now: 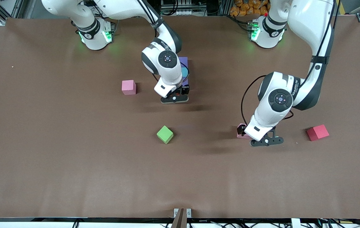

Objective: Arrange blocks into number 1

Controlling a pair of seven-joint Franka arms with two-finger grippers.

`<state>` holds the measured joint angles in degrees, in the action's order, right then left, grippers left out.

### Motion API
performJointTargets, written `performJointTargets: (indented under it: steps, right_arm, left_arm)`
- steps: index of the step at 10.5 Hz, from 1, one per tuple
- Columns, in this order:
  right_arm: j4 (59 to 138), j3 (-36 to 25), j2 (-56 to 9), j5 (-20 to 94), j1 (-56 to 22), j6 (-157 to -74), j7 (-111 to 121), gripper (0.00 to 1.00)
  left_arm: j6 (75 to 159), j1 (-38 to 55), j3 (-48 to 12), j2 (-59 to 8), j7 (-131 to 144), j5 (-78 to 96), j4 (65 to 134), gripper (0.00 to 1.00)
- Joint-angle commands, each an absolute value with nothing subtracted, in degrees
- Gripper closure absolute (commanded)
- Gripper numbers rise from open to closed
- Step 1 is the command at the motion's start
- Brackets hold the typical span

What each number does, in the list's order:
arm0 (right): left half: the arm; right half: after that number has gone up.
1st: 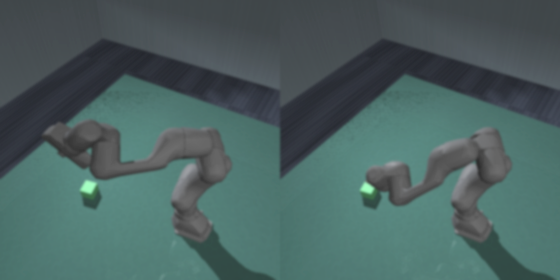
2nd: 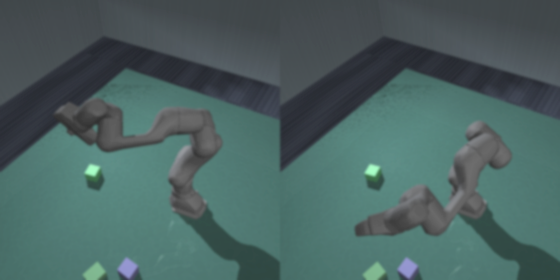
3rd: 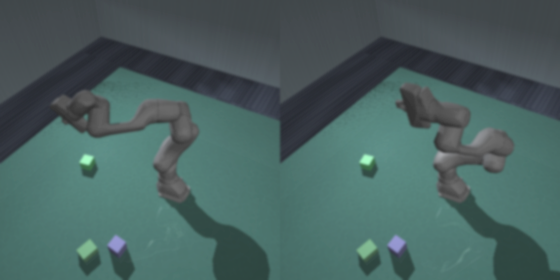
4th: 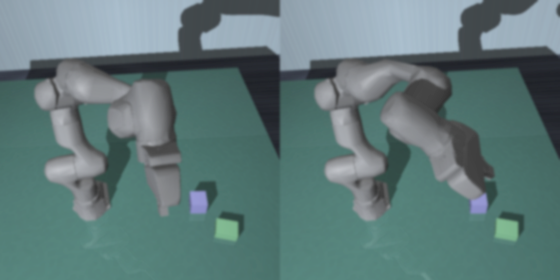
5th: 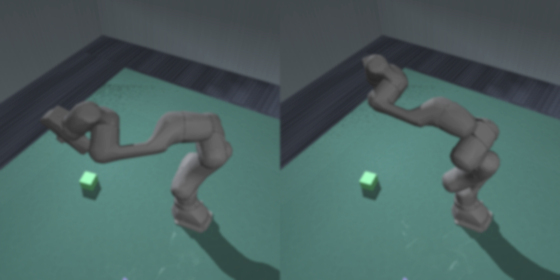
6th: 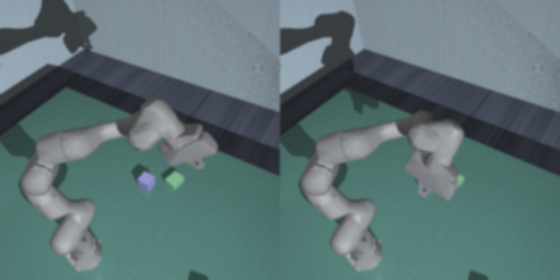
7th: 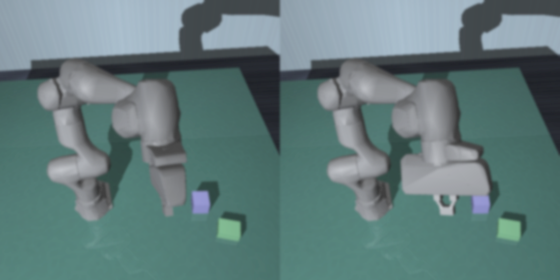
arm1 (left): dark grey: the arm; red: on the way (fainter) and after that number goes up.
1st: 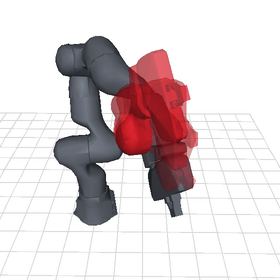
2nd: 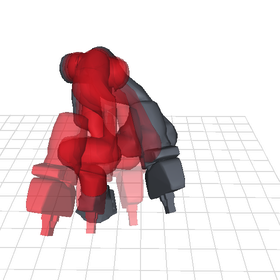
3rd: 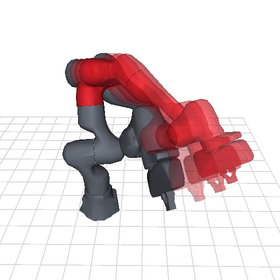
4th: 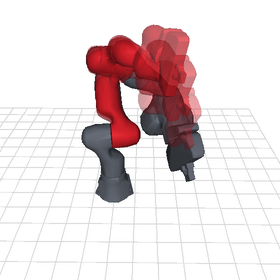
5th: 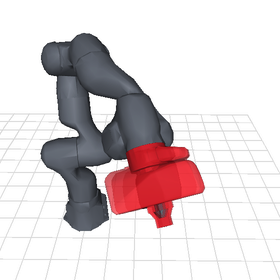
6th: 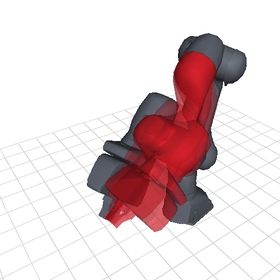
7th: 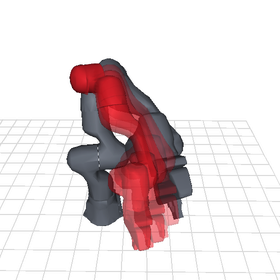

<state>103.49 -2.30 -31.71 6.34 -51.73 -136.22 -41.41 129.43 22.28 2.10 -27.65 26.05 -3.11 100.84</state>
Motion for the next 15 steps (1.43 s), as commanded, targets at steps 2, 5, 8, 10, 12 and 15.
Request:
performJointTargets:
  steps: [2,5,8,10,12,15]
  right_arm:
    - [97.31,-5.18,-36.82,5.89,-55.45,-135.53,-44.55,0.37]
    - [97.82,-5.19,-37.0,5.63,-56.69,-137.28,-44.82,0.37]
    - [100.1,-5.27,-35.95,5.62,-58.62,-138.16,-46.49,0.35]
    - [101.42,-5.19,-35.25,5.54,-58.54,-138.16,-46.49,0.34]
    - [101.43,-5.19,-35.24,5.54,-58.27,-138.25,-46.41,0.34]
    - [101.95,-5.19,-35.33,4.23,-57.92,-138.34,-46.32,0.34]
  left_arm:
    - [129.2,22.59,2.81,-30.58,16.03,-1.14,100.64,0.0]
    - [129.29,22.5,2.81,-31.46,13.89,-0.79,100.46,0.0]
    - [129.46,22.5,2.81,-32.08,13.62,0.88,100.55,0.0]
    - [129.99,22.5,2.81,-33.22,13.45,0.79,100.63,0.0]
    - [130.52,22.5,2.81,-34.36,13.45,0.79,100.72,0.0]
    - [131.31,22.59,2.81,-36.12,13.45,0.88,100.81,0.0]
